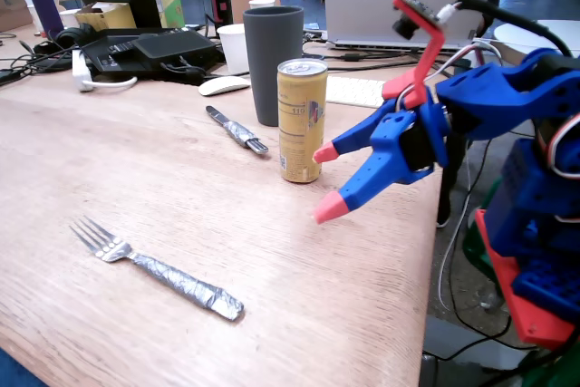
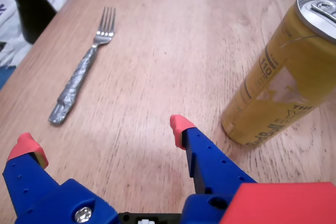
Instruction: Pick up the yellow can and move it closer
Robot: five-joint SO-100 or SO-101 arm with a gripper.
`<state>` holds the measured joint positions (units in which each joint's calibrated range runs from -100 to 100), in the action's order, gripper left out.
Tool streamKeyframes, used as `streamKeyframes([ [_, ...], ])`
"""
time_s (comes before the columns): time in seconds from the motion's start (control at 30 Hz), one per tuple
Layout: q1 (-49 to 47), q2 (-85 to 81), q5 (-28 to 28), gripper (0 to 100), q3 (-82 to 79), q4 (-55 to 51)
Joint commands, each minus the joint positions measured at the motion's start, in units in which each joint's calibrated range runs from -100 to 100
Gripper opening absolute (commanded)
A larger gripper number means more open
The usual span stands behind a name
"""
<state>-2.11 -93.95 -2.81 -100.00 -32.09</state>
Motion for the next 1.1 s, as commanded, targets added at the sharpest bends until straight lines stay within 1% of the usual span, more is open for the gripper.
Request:
streamKeyframes([
  [0.0, 0.25, -3.57, 5.18, 4, 0.19, -1.90],
  [0.07, -0.26, -3.57, 5.18, 0, 0.19, -1.90],
  [0.1, -1.10, -3.57, 5.18, 0, 0.19, -2.64],
  [0.17, -0.59, -3.57, 5.18, 0, 0.19, -8.06],
  [0.33, -1.44, -3.57, 5.03, 0, 0.19, -7.97],
  [0.43, 0.42, -2.11, 4.59, 0, 1.32, -9.04],
  [0.67, 1.27, 22.33, 4.49, 0, 22.09, -9.29],
  [0.77, 7.36, 31.25, 4.44, 0, 25.20, -9.21],
  [0.9, 11.25, 32.11, 4.44, 0, 25.20, -8.14],
  [1.0, 11.08, 32.11, 4.44, 0, 24.73, -7.89],
  [1.07, 9.05, 32.11, 4.49, 0, 24.16, -7.65],
])
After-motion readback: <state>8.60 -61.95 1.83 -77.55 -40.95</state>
